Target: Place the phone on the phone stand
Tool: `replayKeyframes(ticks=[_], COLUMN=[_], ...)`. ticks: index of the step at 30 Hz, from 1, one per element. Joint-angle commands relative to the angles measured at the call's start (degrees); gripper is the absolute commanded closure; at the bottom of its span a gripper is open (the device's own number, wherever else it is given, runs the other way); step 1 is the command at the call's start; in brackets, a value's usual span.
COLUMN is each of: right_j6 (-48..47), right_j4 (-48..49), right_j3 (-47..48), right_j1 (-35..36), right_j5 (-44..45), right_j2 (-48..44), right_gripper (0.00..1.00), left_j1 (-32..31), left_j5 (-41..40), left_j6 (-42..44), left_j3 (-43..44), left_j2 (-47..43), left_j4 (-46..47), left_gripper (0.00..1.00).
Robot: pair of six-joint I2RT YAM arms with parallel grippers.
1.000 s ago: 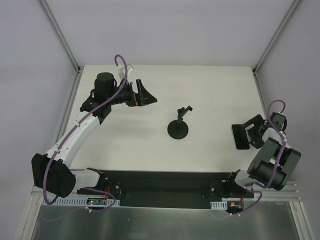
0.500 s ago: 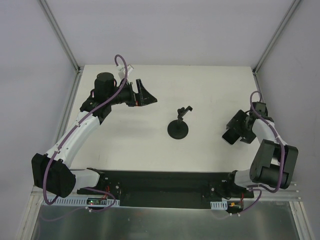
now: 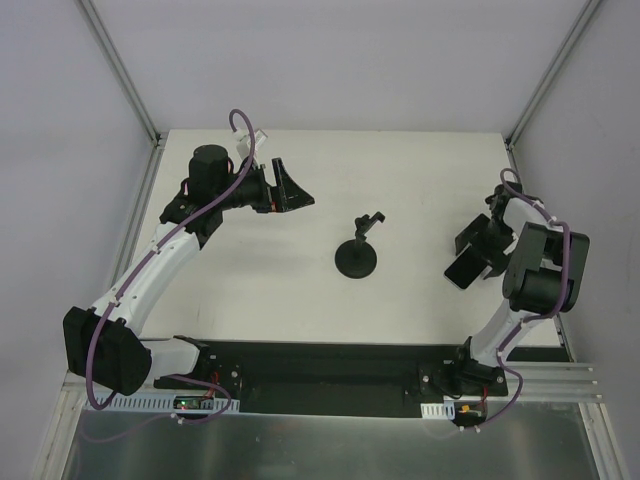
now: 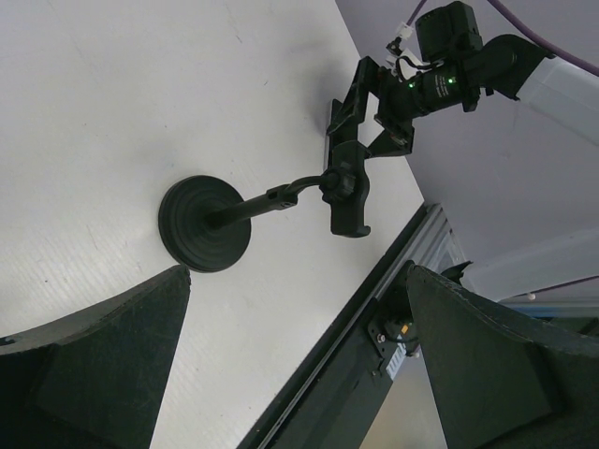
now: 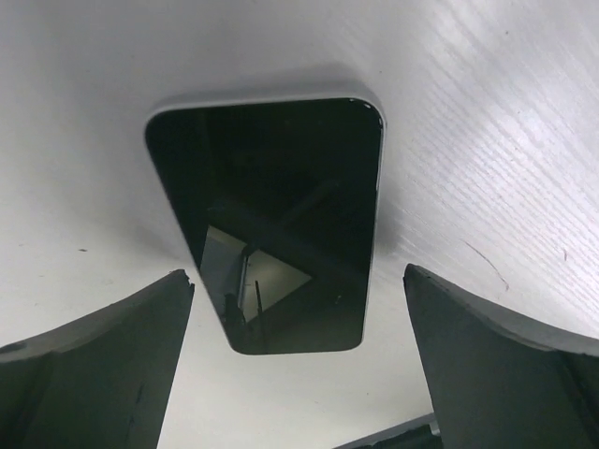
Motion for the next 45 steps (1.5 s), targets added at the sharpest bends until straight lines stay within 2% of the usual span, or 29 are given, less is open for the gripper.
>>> replayKeyframes(ticks=[1, 4, 6, 9, 10, 15, 16, 19, 23, 24, 27, 38, 45], right_j6=[1.75, 1.84, 2.01, 2.10, 2.27, 2.45, 2.36, 1.75, -0.36, -0.71, -3.17, -8.53, -9.68], right_j4=[-4.01, -1.65, -0.76, 2.57, 3.02, 5.12, 6.09, 9.87, 15.93, 17.16, 19.53, 24.38, 27.71], right_j3=[2.69, 1.03, 0.23, -2.14, -2.66, -5.30, -6.18, -10.65, -16.11, -17.33, -19.10, -24.02, -29.29], right_j1=[0.29, 0.29, 0.29, 0.38, 0.47, 0.73, 0.73, 0.82, 1.08, 1.26, 1.96, 4.68, 7.58], right_j5=[1.10, -0.66, -2.25, -3.13, -3.39, -2.87, -3.13, -3.74, -8.40, -8.84, -10.16, -14.64, -17.19], right_j2=[2.39, 3.01, 3.19, 2.57, 2.05, 0.47, -1.19, -5.67, -11.48, -13.14, -16.57, -25.72, -37.57], right_gripper=[0.03, 0.13, 0.16, 0.31, 0.41, 0.50, 0.59, 0.72, 0.80, 0.87, 0.99, 0.99, 0.99], left_j1=[-0.07, -0.07, -0.07, 0.02, -0.07, -0.07, 0.02, -0.07, 0.02, 0.02, 0.02, 0.02, -0.07], left_j5=[0.61, 0.70, 0.87, 0.88, 0.61, 0.44, 0.44, 0.70, 0.97, 0.79, 0.88, 0.26, 1.31], left_j6=[0.34, 0.26, 0.17, 0.34, 0.43, 0.43, 0.43, 0.26, 0.26, 0.26, 0.26, 0.52, 0.87], left_j3=[0.00, 0.00, 0.00, 0.09, 0.00, -0.09, -0.09, 0.00, 0.09, 0.09, 0.00, -0.09, 0.17], left_j2=[-1.92, -1.83, -1.65, -1.65, -1.83, -1.74, -1.74, -1.65, -1.83, -1.83, -1.83, -0.95, 1.15], left_j4=[2.54, 2.54, 2.54, 2.54, 2.54, 2.54, 2.54, 2.54, 2.54, 2.54, 2.54, 2.45, 2.45], left_gripper=[0.02, 0.02, 0.02, 0.02, 0.02, 0.02, 0.02, 0.02, 0.02, 0.02, 0.02, 0.05, 0.05])
